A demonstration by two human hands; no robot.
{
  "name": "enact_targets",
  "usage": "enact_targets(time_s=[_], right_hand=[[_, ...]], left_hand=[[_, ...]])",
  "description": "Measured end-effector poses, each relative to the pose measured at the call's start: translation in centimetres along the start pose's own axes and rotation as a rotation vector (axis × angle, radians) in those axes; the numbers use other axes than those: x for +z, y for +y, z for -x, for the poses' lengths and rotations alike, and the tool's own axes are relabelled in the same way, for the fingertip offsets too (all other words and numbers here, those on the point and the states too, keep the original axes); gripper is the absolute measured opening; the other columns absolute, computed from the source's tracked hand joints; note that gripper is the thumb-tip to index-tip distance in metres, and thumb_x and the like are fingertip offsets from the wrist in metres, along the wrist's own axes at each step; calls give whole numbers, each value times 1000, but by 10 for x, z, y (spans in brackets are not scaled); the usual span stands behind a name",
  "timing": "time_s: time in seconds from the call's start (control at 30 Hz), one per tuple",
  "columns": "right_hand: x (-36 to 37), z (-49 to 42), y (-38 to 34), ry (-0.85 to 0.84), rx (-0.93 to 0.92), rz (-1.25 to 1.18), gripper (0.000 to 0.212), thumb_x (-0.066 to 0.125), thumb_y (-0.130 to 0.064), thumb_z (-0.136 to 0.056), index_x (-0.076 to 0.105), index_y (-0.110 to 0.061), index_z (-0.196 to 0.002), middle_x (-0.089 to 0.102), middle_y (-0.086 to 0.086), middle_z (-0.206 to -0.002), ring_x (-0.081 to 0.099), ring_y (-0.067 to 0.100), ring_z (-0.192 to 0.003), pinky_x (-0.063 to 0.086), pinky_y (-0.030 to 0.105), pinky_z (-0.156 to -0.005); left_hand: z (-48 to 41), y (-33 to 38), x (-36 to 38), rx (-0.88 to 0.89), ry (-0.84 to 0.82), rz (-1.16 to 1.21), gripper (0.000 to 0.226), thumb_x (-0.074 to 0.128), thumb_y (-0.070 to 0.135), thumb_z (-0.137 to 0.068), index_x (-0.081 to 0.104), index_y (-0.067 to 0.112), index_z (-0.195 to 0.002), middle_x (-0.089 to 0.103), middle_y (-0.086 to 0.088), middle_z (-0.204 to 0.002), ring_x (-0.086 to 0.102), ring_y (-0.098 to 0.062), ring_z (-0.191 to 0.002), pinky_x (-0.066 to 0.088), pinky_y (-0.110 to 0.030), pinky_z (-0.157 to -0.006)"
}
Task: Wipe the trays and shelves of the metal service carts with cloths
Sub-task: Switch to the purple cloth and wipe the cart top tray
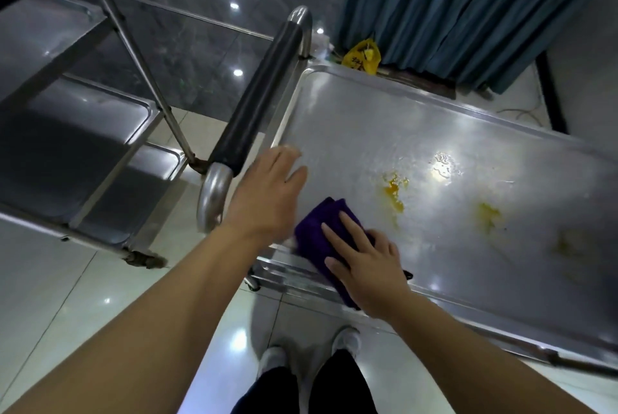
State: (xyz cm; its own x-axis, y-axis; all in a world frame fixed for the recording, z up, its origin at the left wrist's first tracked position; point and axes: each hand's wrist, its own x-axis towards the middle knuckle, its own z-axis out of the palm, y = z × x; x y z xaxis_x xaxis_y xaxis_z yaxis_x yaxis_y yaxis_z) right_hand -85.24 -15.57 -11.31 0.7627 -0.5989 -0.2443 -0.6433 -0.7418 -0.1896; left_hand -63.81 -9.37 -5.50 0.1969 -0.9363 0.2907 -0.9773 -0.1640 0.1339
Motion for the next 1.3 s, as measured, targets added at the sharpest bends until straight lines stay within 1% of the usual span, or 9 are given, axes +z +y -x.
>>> enact_targets(time_s=[0.13,0.23,0.3,0.47,0.7,0.93,1.0,1.17,1.3], right_hand=[[-18,9,77,27,491,-48,54,13,-58,-93,-6,-52,-143,-5,-10,-158,19,32,-129,21,45,-104],[-21,-10,81,76,792,-128,56,17,-53,-96,-4,-43,-147,-3,-1,-159,19,41,-130,17,54,-106],[-18,-28,56,75,746,-131,56,17,-54,-96,-5,-43,-146,-4,1,-159,16,43,-130,14,56,-105],[-9,-32,50,55,123,-44,53,8,-68,-87,-6,-60,-137,0,-12,-158,16,30,-125,12,46,-98],[-44,-85,127,120,770,-107,58,16,-55,-95,-1,-39,-148,-1,5,-159,16,46,-131,15,59,-104],[-33,-93,86,-12,-107,31,52,9,-66,-90,-5,-57,-139,-5,-11,-158,11,32,-128,14,50,-103],[-44,-101,127,16,-27,49,51,12,-67,-90,-1,-61,-138,-2,-16,-157,15,32,-130,16,47,-104],[-69,-132,187,83,593,-97,56,16,-56,-94,2,-42,-147,2,0,-159,15,44,-133,13,57,-107],[-54,-120,146,38,268,-31,56,11,-61,-91,-4,-47,-143,-5,-2,-159,11,40,-131,10,56,-105]], left_hand=[[19,13,36,-281,-515,164,46,49,12,-90,44,14,-135,38,-11,-144,35,-29,-133,38,-42,-102],[16,23,42,-352,-464,152,37,42,18,-95,47,16,-131,43,-8,-140,44,-25,-124,41,-36,-94],[7,30,41,-316,-373,60,29,38,18,-96,49,15,-122,54,-7,-124,54,-24,-106,43,-33,-79],[6,42,47,-400,-396,-11,35,37,21,-96,44,16,-130,49,-10,-124,47,-30,-111,43,-39,-84],[8,45,55,-447,-406,-89,38,47,26,-93,48,19,-130,42,-7,-132,48,-32,-110,44,-40,-86],[-3,52,58,-584,-437,-78,35,36,34,-95,51,23,-125,38,5,-145,43,-30,-124,41,-47,-95],[-2,52,58,-612,-439,-90,35,34,34,-96,52,24,-125,39,7,-146,42,-29,-125,40,-46,-96],[-14,63,55,-636,-450,-111,35,33,33,-98,51,19,-124,44,1,-140,45,-29,-122,40,-42,-92],[-40,69,46,-728,-452,-103,35,31,33,-97,55,13,-112,55,-9,-119,49,-33,-109,44,-44,-87]])
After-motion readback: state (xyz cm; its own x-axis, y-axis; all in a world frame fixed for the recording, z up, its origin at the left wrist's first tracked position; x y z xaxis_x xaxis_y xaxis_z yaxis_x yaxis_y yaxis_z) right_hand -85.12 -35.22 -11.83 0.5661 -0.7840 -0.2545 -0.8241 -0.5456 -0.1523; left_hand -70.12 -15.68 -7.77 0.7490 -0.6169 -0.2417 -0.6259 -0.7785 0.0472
